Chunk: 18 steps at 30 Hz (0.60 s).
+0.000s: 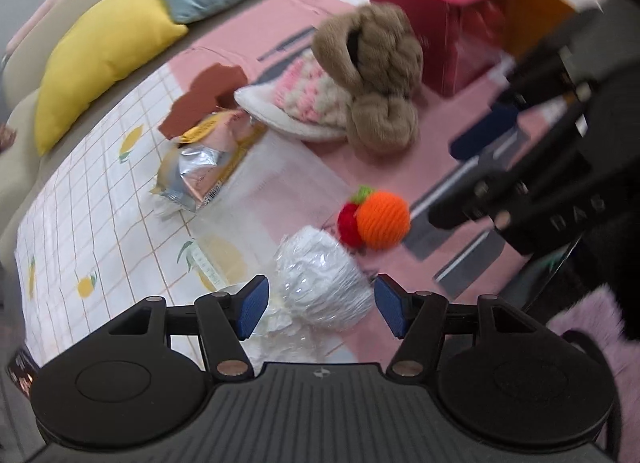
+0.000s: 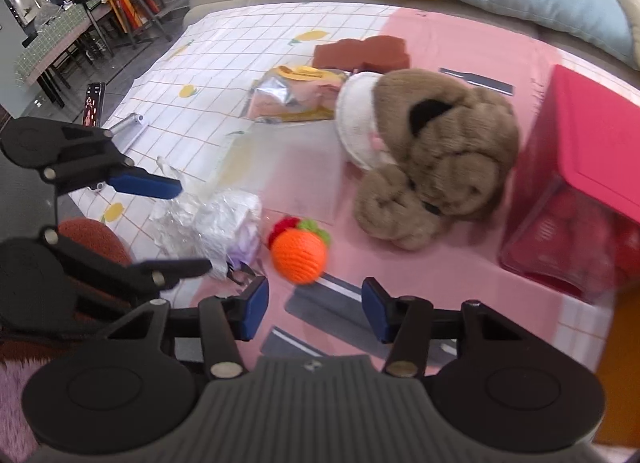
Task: Organize soft objects
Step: 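Grasp the plastic-wrapped flower with the left tool while the right tool grasps the crocheted orange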
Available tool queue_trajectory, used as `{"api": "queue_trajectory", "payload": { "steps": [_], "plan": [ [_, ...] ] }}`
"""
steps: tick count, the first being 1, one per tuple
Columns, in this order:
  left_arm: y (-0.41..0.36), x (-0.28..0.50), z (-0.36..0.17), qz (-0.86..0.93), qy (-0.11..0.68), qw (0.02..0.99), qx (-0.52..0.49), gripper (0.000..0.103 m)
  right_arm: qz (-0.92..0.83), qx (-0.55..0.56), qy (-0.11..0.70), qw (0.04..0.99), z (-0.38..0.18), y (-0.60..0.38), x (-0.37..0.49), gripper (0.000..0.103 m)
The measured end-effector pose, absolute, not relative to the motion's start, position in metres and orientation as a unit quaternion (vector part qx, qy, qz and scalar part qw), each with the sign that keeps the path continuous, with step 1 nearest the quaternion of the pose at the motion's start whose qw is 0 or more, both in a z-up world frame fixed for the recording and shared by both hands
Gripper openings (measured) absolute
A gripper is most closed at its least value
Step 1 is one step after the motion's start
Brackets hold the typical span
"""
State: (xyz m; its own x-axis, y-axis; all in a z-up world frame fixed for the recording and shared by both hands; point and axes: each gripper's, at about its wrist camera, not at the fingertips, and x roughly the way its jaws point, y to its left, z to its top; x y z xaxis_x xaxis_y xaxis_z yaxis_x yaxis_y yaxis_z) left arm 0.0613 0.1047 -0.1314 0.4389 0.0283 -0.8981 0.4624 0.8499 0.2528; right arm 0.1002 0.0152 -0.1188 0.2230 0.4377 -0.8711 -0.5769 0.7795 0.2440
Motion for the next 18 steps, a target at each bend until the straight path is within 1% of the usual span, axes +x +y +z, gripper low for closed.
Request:
{"api": "queue_trajectory", "payload": {
  "steps": [3,5,9,18],
  "plan": [
    [0.108,0.063,-0.140,-0.142,0.518,0.804,0.257,0.073,0.337,-0.074,0.524,0.779,-0.125,0.028,0.103,0.052],
    [0.110,0.064,-0.146,-0.146,0.520,0.799,0.266,0.076,0.342,-0.090,0.519,0.778,-0.129,0.038,0.104,0.052],
    [0.110,0.064,-0.157,-0.158,0.523,0.785,0.293,0.078,0.343,-0.117,0.519,0.774,-0.140,0.052,0.106,0.052],
    [0.109,0.071,-0.169,-0.132,0.520,0.797,0.277,0.082,0.333,-0.128,0.530,0.769,-0.156,0.066,0.112,0.052]
  ]
}}
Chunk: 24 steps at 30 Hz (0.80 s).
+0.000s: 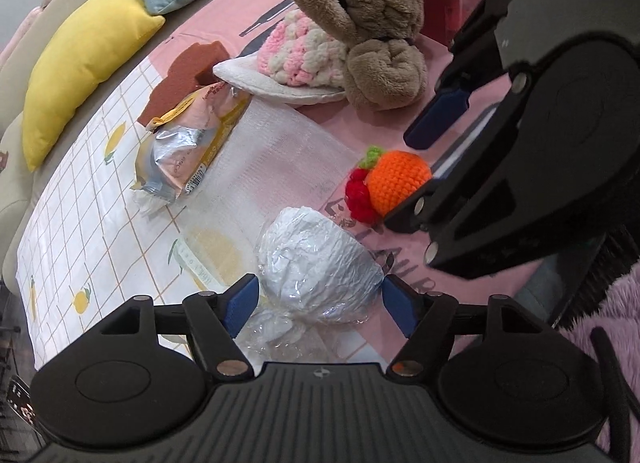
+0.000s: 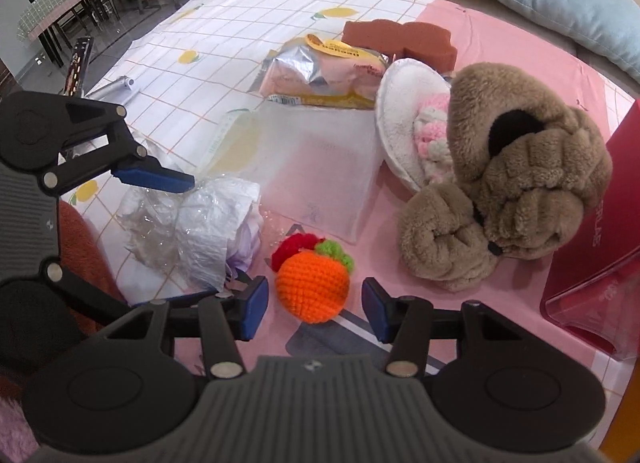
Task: Organize soft objects
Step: 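Grasp the plastic-wrapped flower with the left tool while the right tool grasps the crocheted orange, then carry both items into the white box and open both tools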
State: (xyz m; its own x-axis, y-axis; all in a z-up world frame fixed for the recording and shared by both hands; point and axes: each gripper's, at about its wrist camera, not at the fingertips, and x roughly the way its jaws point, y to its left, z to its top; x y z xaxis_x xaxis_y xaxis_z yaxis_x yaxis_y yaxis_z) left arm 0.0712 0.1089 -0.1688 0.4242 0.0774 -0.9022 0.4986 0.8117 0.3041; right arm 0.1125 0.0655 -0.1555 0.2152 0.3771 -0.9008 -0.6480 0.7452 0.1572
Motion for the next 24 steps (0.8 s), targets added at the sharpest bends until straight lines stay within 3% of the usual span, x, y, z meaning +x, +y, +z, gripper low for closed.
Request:
{"api": "queue_trajectory", "payload": {
  "steps": [4,6,9,17,24],
  "plan": [
    [0.107,0.073,-0.170,-0.119,0.519,0.802,0.270,0.082,0.329,-0.130,0.536,0.766,-0.163,0.069,0.115,0.052],
    [0.106,0.072,-0.172,-0.116,0.518,0.803,0.273,0.082,0.328,-0.124,0.541,0.764,-0.166,0.068,0.116,0.041],
    [0.105,0.072,-0.173,-0.113,0.517,0.802,0.277,0.082,0.328,-0.125,0.539,0.766,-0.165,0.065,0.113,0.041],
    [0.106,0.073,-0.165,-0.095,0.513,0.816,0.250,0.061,0.330,-0.124,0.515,0.781,-0.141,0.043,0.102,0.041],
    [0.113,0.075,-0.128,-0.075,0.485,0.848,0.198,0.057,0.313,-0.120,0.489,0.805,-0.116,0.003,0.092,0.041]
  ]
}}
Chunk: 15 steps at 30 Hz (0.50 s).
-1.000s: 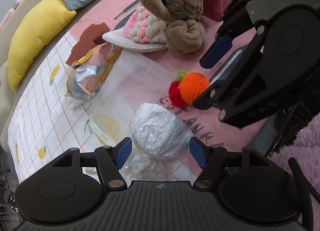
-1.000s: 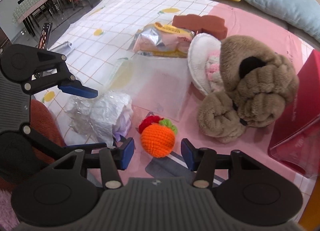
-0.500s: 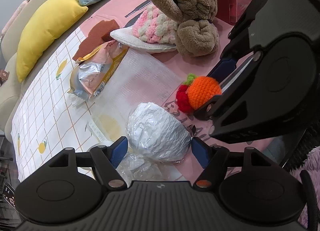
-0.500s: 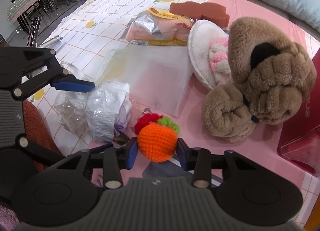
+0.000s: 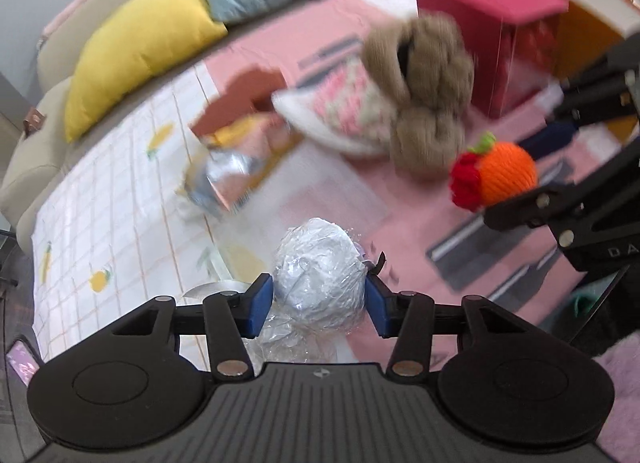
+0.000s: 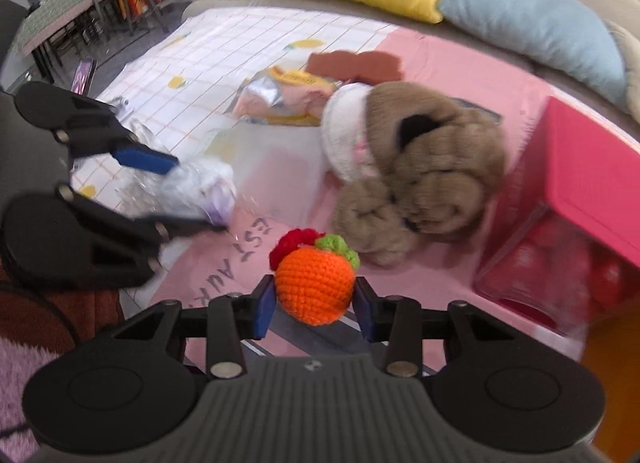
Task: Organize soft objects
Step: 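Carry both items into the white box and open both tools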
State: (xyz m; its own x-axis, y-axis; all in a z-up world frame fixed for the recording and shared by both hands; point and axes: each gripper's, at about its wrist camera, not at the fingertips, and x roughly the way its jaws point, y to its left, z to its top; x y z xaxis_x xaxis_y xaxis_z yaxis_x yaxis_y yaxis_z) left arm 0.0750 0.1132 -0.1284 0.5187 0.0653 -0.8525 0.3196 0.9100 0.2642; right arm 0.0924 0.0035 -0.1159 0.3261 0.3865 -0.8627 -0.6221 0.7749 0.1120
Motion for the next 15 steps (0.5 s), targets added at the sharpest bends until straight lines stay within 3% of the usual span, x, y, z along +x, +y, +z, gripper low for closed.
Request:
{"api": "queue_trajectory", "payload": {
  "steps": [15],
  "plan": [
    [0.035,0.069,-0.004,-0.127,0.364,0.917,0.101,0.056,0.205,-0.042,0.430,0.878,-0.043,-0.108,0.082,0.041]
  ]
}}
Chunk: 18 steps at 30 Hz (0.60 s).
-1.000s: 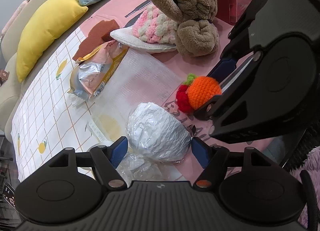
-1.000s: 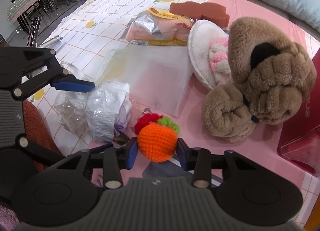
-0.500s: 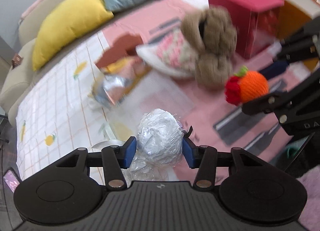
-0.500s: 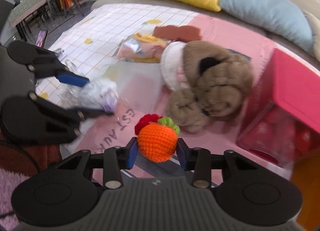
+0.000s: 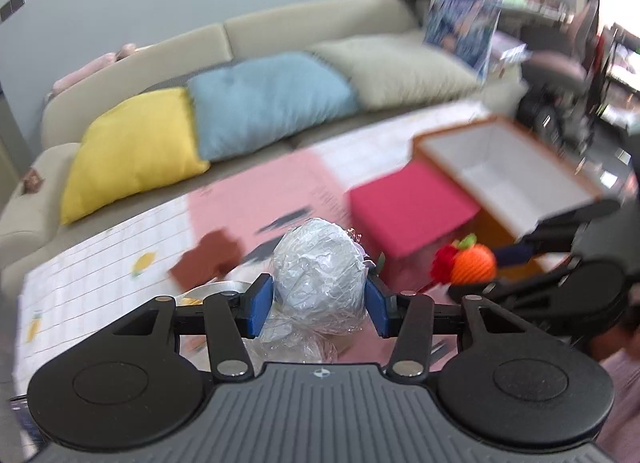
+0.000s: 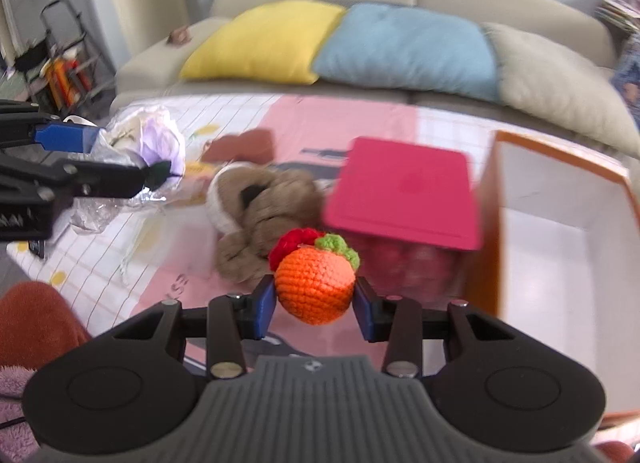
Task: Organize soft objects
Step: 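Carry both items into the white box and open both tools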
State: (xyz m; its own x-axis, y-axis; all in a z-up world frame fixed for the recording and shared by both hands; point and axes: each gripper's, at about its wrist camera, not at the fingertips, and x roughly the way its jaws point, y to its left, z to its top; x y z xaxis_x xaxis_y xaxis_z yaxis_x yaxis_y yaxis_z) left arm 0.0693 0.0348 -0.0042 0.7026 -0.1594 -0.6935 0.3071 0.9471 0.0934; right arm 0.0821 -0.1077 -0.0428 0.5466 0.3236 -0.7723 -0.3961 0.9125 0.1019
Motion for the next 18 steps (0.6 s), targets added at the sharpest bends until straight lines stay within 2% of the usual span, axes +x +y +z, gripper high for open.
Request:
{"api": "queue_trajectory", "payload": {
  "steps": [5,10,18],
  "plan": [
    [0.000,0.084,0.014,-0.188,0.361,0.913,0.040,0.056,0.162,-0.039,0.407,0.898,-0.022,-0.154,0.075,0.041],
    [-0.051,0.099,0.016,-0.233,0.361,0.902,0.039,0.056,0.115,-0.048,0.398,0.909,-0.011,-0.201,0.079,0.041],
    [-0.114,0.138,-0.009,-0.310,0.410,0.858,-0.002,0.056,0.052,-0.077,0.448,0.889,-0.026,-0.269,0.101,0.041]
  ]
}}
